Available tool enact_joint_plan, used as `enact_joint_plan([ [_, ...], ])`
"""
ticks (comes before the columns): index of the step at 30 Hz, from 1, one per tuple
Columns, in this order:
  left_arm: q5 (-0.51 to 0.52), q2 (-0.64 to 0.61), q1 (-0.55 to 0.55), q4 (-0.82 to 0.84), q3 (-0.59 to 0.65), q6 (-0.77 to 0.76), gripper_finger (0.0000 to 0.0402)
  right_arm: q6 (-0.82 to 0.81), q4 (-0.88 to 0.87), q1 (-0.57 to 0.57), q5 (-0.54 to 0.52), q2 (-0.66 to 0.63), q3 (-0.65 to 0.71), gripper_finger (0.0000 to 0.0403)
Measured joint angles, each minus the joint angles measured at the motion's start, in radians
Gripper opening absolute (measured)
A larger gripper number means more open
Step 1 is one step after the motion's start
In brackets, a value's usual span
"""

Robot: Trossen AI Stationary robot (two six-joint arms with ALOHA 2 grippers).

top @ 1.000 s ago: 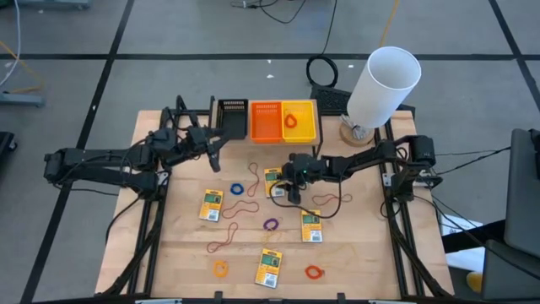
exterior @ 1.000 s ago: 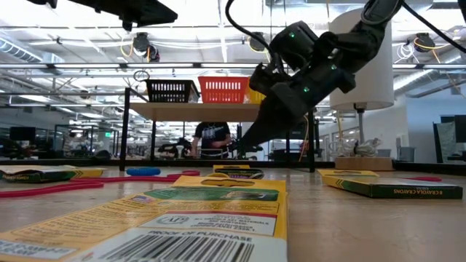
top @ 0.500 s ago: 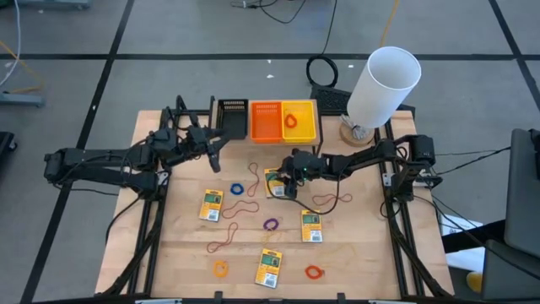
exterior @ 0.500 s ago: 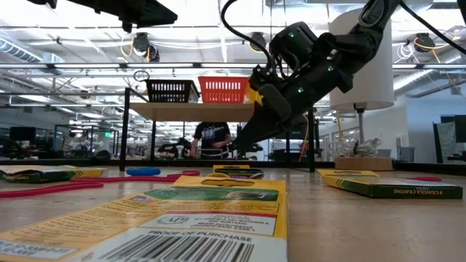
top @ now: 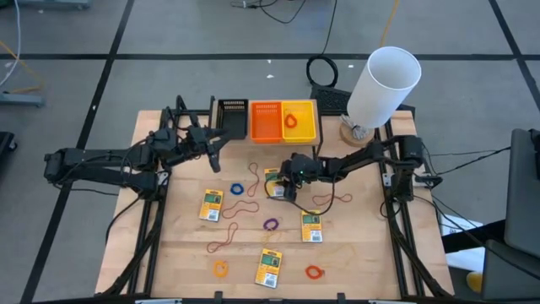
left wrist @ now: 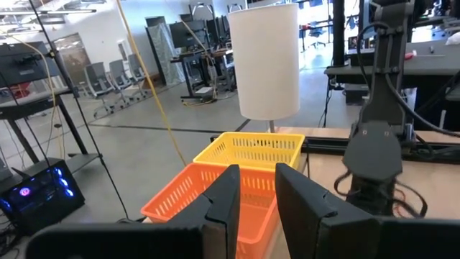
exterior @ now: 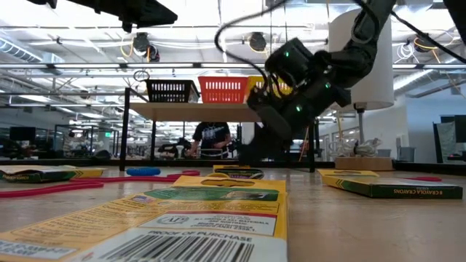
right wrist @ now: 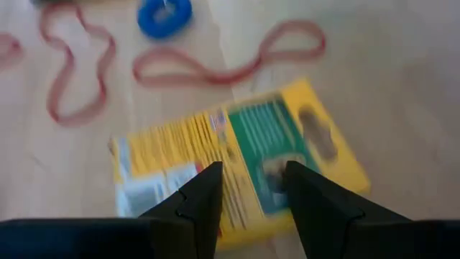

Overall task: Pick & Place Office Desk Supplies
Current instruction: Put the yellow crayon box into the orange bin on the shelf

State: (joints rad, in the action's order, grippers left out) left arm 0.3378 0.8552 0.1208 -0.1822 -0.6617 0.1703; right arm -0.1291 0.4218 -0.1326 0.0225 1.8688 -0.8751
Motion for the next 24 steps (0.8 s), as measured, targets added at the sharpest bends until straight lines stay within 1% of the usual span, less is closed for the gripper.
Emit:
enact_joint_plan([
  [2,0.000,0.000,0.000,0.003,0.000,0.000,0.0081,0.004,0.024,-0.010,-0.004,0.005,-0.001,0.0141],
  [6,0.000,0.000,0.000,0.006,0.000,0.001,0.0081,0.010,0.022,-0.028,-0.053,0.005,-0.002,0.0141],
  [16,0.000,0.000,0.000,0.006,0.000,0.000,0.0081,0.014,0.090,-0.042,-0.059,0.005,-0.002,0.0141],
  [18,0.000,0.000,0.000,0.006,0.000,0.000,0.0081,0.018,0.087,-0.043,-0.080,0.005,-0.002,0.0141],
  [24,0.000,0.000,0.000,0.006,0.000,0.000,0.0081,0.015,0.083,-0.058,-0.082,0.005,-0.002,0.0141],
])
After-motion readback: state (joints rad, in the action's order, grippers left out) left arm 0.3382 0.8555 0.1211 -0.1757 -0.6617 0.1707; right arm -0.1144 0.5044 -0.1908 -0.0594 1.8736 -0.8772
